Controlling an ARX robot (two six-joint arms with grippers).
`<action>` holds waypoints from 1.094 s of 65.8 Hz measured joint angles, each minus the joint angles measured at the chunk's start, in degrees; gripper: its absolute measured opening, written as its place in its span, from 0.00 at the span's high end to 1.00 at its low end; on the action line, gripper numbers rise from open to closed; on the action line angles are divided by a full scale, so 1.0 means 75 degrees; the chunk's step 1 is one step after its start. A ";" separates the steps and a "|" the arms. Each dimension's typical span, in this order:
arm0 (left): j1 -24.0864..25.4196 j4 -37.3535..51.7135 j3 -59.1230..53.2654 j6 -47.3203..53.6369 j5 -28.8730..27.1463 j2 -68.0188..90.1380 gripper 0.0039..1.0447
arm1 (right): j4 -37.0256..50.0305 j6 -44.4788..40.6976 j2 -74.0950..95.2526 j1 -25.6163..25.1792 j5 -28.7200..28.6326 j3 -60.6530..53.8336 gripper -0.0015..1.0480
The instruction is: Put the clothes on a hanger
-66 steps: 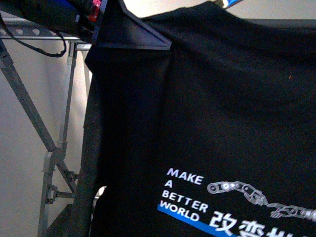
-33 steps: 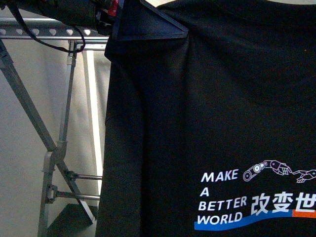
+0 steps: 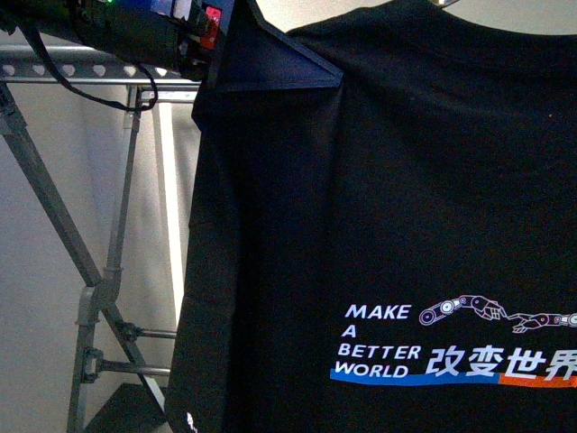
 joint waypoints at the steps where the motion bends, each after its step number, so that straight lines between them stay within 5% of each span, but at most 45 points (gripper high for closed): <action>1: 0.0000 0.0000 -0.0003 0.0000 0.0000 0.0000 0.96 | 0.0160 -0.0047 0.0166 -0.0087 -0.0070 0.0105 0.07; 13: 0.0032 0.0000 -0.0009 -0.0006 0.0000 -0.0003 0.96 | 0.1501 -0.1824 0.2894 -0.0105 -0.0743 0.2069 0.07; 40: 0.0015 0.0000 -0.0009 -0.0009 -0.0003 -0.0003 0.96 | -0.0376 -0.8993 0.6420 0.0720 -0.0370 0.6117 0.07; 63: 0.0015 0.0000 -0.0009 -0.0017 -0.0006 -0.0003 0.96 | -0.0603 -1.0212 0.7577 0.1093 0.0163 0.7155 0.08; 72: 0.0015 0.0003 -0.0009 -0.0023 -0.0003 -0.0003 0.96 | -0.0557 -1.0212 0.7778 0.1154 0.0172 0.7399 0.29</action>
